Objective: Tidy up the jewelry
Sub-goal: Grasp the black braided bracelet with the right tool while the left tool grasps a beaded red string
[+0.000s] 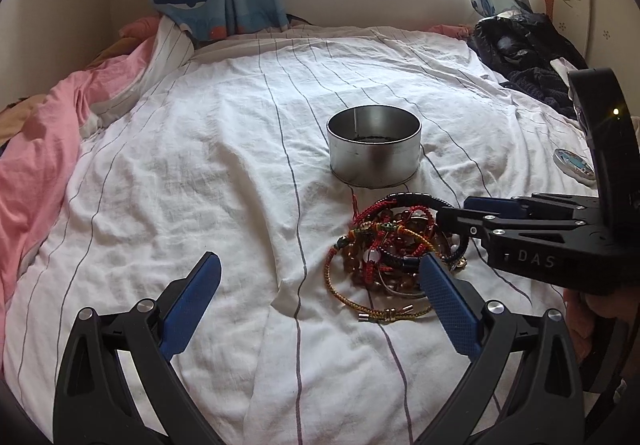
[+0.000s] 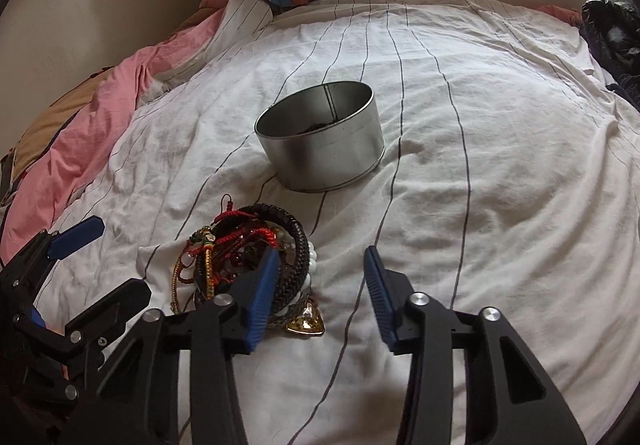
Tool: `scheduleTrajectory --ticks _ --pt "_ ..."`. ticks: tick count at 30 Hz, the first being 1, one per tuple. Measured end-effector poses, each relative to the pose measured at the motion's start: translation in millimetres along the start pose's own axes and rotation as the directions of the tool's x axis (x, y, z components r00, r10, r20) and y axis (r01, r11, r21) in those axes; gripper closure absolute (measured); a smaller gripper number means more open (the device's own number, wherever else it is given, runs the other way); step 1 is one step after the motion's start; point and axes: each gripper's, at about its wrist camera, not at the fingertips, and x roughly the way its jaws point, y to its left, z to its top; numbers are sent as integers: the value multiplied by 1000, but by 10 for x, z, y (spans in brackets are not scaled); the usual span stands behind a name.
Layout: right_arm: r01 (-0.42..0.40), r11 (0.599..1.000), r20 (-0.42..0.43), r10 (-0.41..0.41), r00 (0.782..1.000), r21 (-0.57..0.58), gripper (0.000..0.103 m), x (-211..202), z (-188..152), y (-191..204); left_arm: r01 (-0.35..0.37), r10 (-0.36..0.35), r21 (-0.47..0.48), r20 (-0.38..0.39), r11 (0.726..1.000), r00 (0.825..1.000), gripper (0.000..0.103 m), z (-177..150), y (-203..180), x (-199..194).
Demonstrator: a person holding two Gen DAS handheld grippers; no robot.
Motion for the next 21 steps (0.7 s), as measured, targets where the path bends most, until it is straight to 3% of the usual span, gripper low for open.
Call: scheduleTrajectory --ticks 1,4,11,15,18,21 --pt "-2 1000 -5 2 1000 -1 89 22 4 7 0 0 12 3 1000 1000 9 14 -27 18" --pt "4 1000 10 -4 1000 -19 95 -26 -4 21 32 -32 30 2 999 999 13 52 -76 79" --pt "105 994 61 -102 993 -40 96 -215 -45 -57 93 -93 -4 -5 996 996 18 166 -70 247" --pt "109 994 40 -108 993 -20 96 -172 -49 -114 139 -139 8 -46 990 989 18 210 -126 372" --pt "123 992 24 -123 992 -10 96 -122 -58 -121 133 -131 22 -90 991 987 22 191 -176 457" --pt "135 991 10 -135 991 7 91 -96 -72 -160 113 -114 -15 -80 993 990 22 165 -116 392"
